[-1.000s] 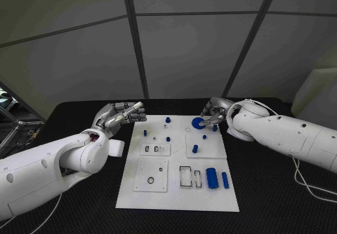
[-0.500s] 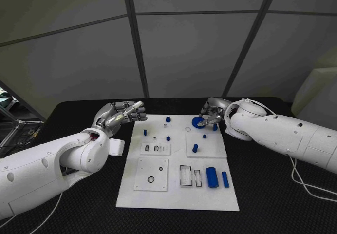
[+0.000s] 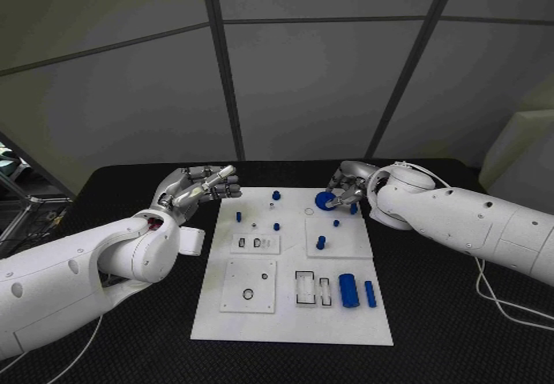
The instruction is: Assemble the parts on the task board
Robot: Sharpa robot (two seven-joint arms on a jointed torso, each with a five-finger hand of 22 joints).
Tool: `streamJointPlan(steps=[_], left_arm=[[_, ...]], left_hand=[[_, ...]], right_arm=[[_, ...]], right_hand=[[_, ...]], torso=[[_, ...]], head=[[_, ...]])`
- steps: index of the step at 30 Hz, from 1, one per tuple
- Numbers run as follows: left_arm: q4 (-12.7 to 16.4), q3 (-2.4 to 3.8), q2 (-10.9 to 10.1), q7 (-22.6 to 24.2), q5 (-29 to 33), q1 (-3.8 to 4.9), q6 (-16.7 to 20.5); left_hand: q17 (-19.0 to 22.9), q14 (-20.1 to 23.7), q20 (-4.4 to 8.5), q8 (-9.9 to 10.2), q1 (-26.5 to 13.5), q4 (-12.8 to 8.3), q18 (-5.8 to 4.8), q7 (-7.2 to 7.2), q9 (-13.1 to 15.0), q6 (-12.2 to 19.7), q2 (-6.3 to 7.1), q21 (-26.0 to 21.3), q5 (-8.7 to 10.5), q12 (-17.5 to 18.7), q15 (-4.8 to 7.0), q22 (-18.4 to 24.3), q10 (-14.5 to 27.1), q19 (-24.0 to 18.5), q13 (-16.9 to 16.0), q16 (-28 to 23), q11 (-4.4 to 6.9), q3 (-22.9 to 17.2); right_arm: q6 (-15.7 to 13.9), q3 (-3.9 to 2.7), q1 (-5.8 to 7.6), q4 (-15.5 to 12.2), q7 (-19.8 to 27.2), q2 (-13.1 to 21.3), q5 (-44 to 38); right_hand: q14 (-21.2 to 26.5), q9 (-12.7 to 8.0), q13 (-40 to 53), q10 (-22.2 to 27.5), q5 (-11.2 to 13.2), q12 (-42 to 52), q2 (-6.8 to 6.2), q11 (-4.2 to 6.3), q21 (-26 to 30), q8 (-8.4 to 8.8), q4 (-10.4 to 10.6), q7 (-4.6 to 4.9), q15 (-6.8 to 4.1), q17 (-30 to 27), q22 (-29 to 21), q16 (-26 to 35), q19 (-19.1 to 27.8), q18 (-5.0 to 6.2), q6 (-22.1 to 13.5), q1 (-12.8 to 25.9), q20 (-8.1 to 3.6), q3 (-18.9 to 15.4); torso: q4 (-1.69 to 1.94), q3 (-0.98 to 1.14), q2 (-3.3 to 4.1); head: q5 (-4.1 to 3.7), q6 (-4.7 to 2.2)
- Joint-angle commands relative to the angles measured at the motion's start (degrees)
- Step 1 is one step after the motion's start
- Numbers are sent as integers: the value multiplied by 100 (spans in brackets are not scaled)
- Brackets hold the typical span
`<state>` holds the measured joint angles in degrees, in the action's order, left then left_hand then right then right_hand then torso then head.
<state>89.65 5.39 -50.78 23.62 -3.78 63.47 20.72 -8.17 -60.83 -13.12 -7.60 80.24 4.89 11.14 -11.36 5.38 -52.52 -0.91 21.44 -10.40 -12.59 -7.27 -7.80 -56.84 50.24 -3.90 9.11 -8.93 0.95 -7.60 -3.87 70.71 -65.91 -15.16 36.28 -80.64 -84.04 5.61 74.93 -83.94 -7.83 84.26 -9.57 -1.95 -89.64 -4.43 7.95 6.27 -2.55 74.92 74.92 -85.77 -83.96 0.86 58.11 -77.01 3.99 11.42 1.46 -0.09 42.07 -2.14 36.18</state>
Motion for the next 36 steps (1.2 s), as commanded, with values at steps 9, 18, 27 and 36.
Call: streamJointPlan(steps=[9, 18, 27, 36], left_arm=[[14, 6, -6, 52, -29, 10, -57], [17, 6, -12, 50, -29, 10, -62], [11, 6, -14, 49, -29, 10, -67], [14, 6, -8, 45, -29, 10, -65]], left_hand=[[-6, 28, -19, 38, 10, -26, -76, -25, 5, -22, -56, -37, -25, 18, 4, 5, -1, -28, 6, -28, -24, -3], [-6, 28, -19, 38, 10, -26, -76, -25, 5, -22, -56, -37, -25, 18, 4, 5, -1, -28, 6, -28, -24, -3], [-6, 28, -19, 38, 10, -26, -76, -25, 5, -22, -56, -37, -25, 18, 4, 5, -1, -28, 6, -28, -24, -3], [-8, 28, -20, 44, 18, -35, -76, -24, 5, -23, -62, -38, -28, 26, 4, 8, -3, -29, 5, -35, -24, -6]], right_arm=[[61, 3, -34, 33, 158, -38, -367], [-407, 3, -51, -151, 300, 16, -480], [-1334, -2, -54, -750, 346, 140, -867], [-1475, 2, -53, -922, 184, -182, -1526]], right_hand=[[-411, 19, 915, -302, -305, 53, 217, 58, -36, 11, -358, -17, -18, 627, 1508, -42, -604, -86, 194, -114, -23, 222], [-422, 77, 966, -328, -627, 93, 314, 105, -36, -23, -514, -71, -55, 685, 1508, -67, -604, -86, 431, 3, -55, 389], [-433, 109, 1002, -352, -666, 123, 319, 130, -36, -8, -544, -101, -71, 729, 1508, -88, -604, -86, 518, 198, -71, 418], [-433, 119, 1007, -356, -691, 127, 310, 139, -36, -4, -574, -113, -79, 732, 1508, -90, -604, -86, 545, 228, -78, 433]], torso=[[-1, 2, 0], [0, 7, -2], [1, 1, -2], [5, 3, 6]], head=[[8, 5], [18, -4], [23, -30], [51, -30]])
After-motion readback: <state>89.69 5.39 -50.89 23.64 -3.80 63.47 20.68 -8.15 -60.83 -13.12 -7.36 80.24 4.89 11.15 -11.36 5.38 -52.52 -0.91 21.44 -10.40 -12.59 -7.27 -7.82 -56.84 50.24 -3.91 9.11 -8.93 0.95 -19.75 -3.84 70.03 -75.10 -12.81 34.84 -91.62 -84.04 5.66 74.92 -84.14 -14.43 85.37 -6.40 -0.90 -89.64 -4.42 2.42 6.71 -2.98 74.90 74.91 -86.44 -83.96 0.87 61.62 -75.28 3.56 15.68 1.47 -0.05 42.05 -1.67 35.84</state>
